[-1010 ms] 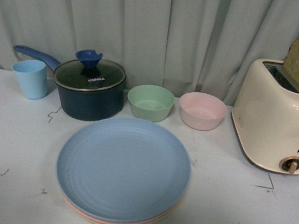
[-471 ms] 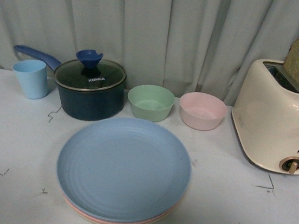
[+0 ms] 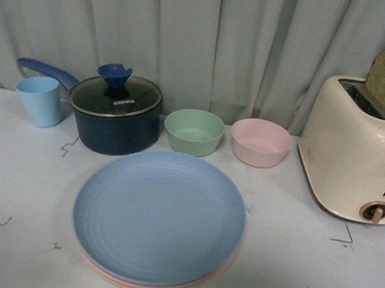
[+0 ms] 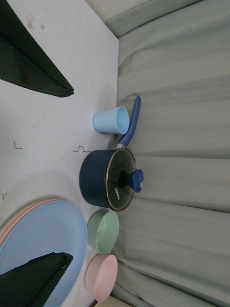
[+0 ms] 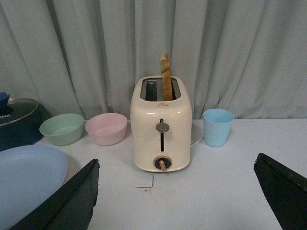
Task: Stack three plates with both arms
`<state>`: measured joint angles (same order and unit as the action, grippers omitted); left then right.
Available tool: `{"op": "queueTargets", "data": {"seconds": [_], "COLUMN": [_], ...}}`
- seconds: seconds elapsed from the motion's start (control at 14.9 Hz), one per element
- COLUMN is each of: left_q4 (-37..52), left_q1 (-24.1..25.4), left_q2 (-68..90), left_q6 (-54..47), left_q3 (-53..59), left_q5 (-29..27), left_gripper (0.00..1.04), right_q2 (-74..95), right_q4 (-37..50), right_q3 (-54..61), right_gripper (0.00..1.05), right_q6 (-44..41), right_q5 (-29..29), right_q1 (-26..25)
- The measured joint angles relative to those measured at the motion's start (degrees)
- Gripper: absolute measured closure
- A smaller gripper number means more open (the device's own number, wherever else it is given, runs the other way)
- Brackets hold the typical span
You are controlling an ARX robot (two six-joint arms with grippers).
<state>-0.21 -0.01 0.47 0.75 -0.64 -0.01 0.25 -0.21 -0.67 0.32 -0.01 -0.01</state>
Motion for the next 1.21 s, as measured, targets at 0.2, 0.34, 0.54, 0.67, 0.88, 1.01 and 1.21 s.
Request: {"op": "queueTargets", "data": {"seconds": [0.2, 0.34, 0.54, 0.67, 0.88, 1.01, 1.21], "left_q4": [0.0, 0.0, 0.0, 0.0, 0.0, 0.0, 0.0], "left_q1": [0.0, 0.0, 0.0, 0.0, 0.0, 0.0, 0.0], "left_q2": [0.0, 0.0, 0.0, 0.0, 0.0, 0.0, 0.0], "left_q6": [0.0, 0.0, 0.0, 0.0, 0.0, 0.0, 0.0], "left_q3": [0.0, 0.0, 0.0, 0.0, 0.0, 0.0, 0.0], "left_q5": [0.0, 0.0, 0.0, 0.0, 0.0, 0.0, 0.0], "left_gripper": [0.07, 0.07, 0.07, 0.07, 0.07, 0.07, 0.07], "right_q2": [0.0, 0.0, 0.0, 0.0, 0.0, 0.0, 0.0], "right_q4": [0.0, 0.0, 0.0, 0.0, 0.0, 0.0, 0.0], "right_q3": [0.0, 0.0, 0.0, 0.0, 0.0, 0.0, 0.0], "right_gripper": [0.06, 0.06, 0.06, 0.06, 0.06, 0.06, 0.06], "right_q6": [0.0, 0.0, 0.0, 0.0, 0.0, 0.0, 0.0], "right_q5": [0.0, 0.0, 0.0, 0.0, 0.0, 0.0, 0.0], "right_q1": [0.0, 0.0, 0.0, 0.0, 0.0, 0.0, 0.0]}}
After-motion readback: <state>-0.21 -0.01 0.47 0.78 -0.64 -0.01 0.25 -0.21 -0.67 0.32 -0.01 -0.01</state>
